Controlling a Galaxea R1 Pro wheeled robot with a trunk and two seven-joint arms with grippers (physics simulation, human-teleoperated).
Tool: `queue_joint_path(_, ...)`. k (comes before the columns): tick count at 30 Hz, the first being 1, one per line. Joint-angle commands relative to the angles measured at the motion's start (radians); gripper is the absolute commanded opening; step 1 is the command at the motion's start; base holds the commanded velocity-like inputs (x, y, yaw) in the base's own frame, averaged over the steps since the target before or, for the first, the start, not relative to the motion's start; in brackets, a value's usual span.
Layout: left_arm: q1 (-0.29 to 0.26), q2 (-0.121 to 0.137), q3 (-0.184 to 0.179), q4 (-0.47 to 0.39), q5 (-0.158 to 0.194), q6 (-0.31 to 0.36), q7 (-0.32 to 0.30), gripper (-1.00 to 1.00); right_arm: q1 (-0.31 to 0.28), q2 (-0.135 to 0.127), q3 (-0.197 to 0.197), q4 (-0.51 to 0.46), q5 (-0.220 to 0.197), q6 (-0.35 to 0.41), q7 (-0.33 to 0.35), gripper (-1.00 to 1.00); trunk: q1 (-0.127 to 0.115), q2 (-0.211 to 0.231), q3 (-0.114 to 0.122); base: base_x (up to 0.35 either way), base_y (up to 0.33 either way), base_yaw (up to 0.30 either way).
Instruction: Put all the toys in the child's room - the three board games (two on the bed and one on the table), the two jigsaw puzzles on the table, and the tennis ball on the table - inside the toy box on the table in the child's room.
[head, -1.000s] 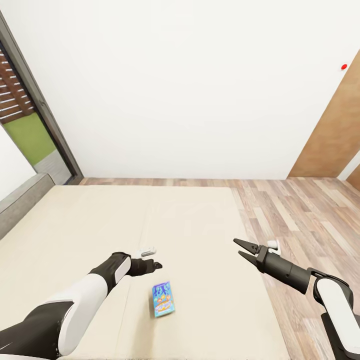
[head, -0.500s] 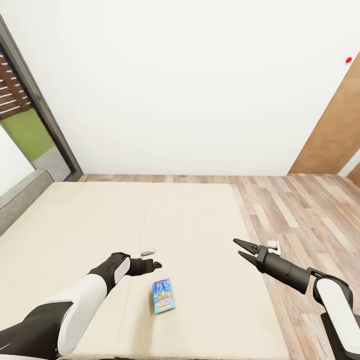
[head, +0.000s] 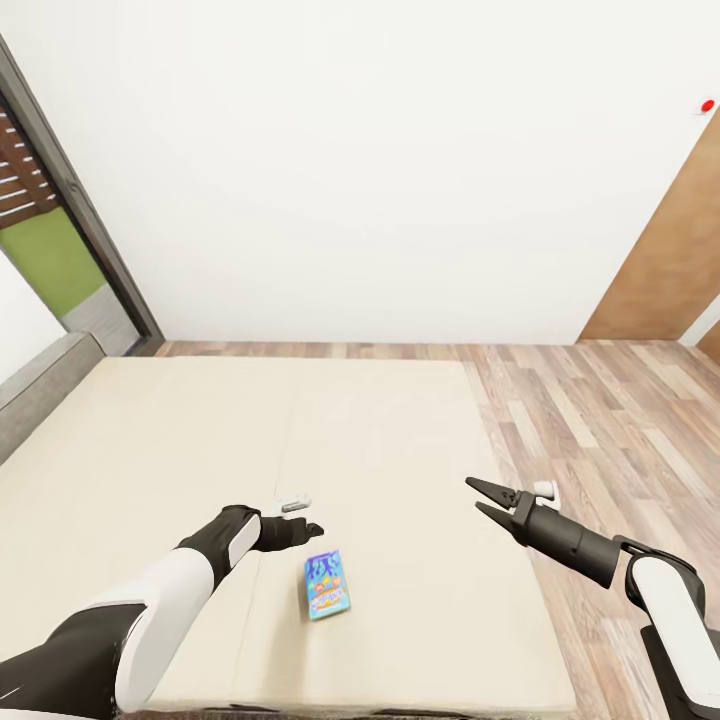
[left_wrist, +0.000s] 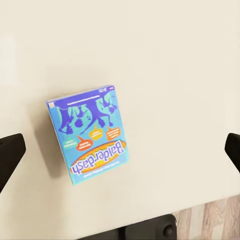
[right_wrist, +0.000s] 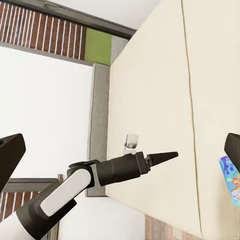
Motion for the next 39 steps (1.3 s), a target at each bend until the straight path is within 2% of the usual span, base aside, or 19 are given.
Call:
queue_joint_path(1, 0.0, 0.0, 0.008, -0.001, 0.007, 0.009, 0.001, 1.0, -0.001, 0.0, -0.001, 0.0, 0.01, 0.004, 0.011, 1.0, 0.0, -0.002, -0.003, 0.0, 0.0, 0.0)
queue_joint_path(39, 0.0, 0.001, 0.011, -0.006, 0.007, -0.023, 0.0, 1.0, -0.001, 0.006, -0.001, 0.0, 0.01, 0.004, 0.01, 1.0, 0.0, -0.002, -0.066, 0.0, 0.0, 0.0)
